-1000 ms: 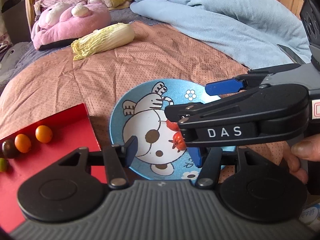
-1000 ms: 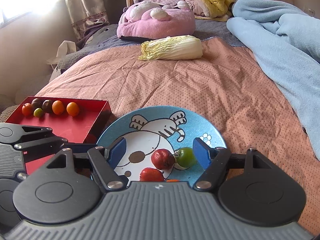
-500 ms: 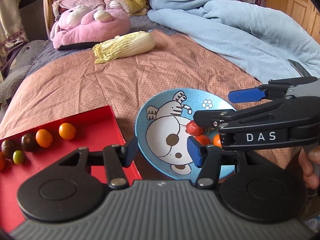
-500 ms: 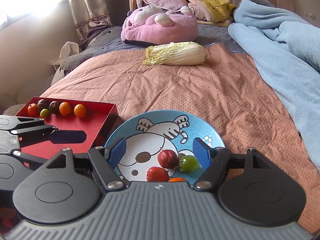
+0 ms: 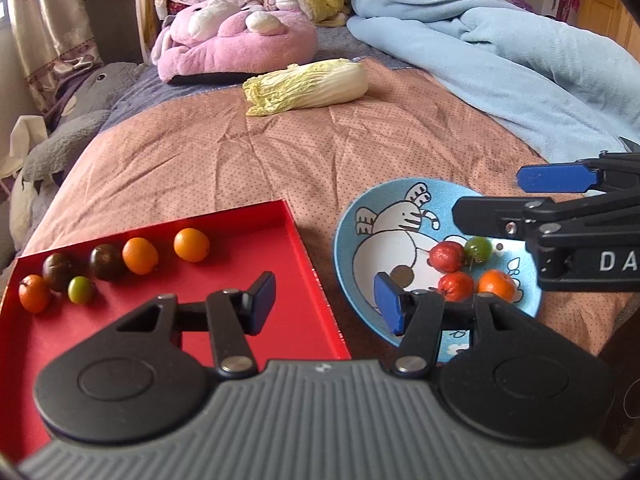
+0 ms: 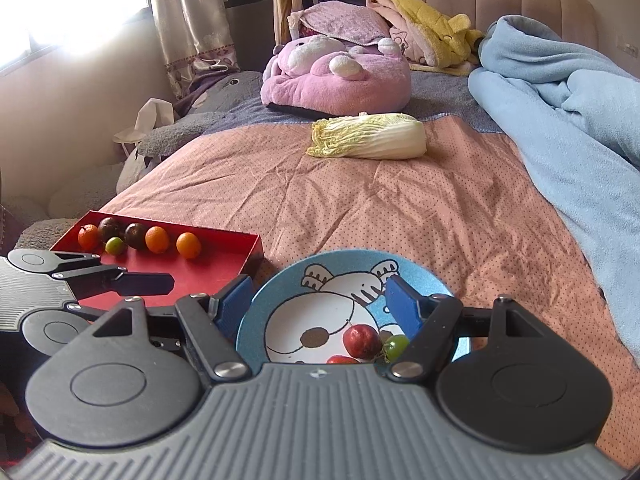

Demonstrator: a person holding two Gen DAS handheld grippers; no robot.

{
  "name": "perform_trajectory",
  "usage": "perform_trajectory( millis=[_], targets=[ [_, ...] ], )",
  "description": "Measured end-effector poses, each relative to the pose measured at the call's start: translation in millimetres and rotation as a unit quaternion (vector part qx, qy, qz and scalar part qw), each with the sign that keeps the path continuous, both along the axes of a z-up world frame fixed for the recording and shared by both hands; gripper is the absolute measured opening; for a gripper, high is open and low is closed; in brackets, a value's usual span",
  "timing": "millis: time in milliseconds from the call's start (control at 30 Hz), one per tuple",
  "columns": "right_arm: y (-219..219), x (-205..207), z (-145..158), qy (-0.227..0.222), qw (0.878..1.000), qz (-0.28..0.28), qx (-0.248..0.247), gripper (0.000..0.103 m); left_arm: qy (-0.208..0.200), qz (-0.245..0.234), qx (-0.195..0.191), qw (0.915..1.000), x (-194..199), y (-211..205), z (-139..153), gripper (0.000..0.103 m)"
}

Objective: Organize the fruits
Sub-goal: 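Move both open grippers back over the red tray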

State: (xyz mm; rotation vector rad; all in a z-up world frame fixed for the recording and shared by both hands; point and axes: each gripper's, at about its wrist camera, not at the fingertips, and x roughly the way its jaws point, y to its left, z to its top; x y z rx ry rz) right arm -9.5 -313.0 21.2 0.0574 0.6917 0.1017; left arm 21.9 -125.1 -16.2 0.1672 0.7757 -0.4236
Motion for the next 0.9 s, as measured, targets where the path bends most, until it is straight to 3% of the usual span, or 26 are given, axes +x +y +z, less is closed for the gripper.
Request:
perform_trajectory(
  millis=[400,733,900],
  targets=[
    [45,19,-3,0.001,0.999,0.044,0.005,0.078,0.003,0.104,0.001,0.9946,13,57,1,0.057],
    [103,49,-21,0.013,0.994,0.109,0.013,0.078,0.007,0.213,0.034,0.9764,29,126,-11,0.057],
    [135,74,-36,0.026,0.989,0.145,0.005,0.076,0.025,0.242,0.034,0.9695,41,155,-20,0.057]
  ],
)
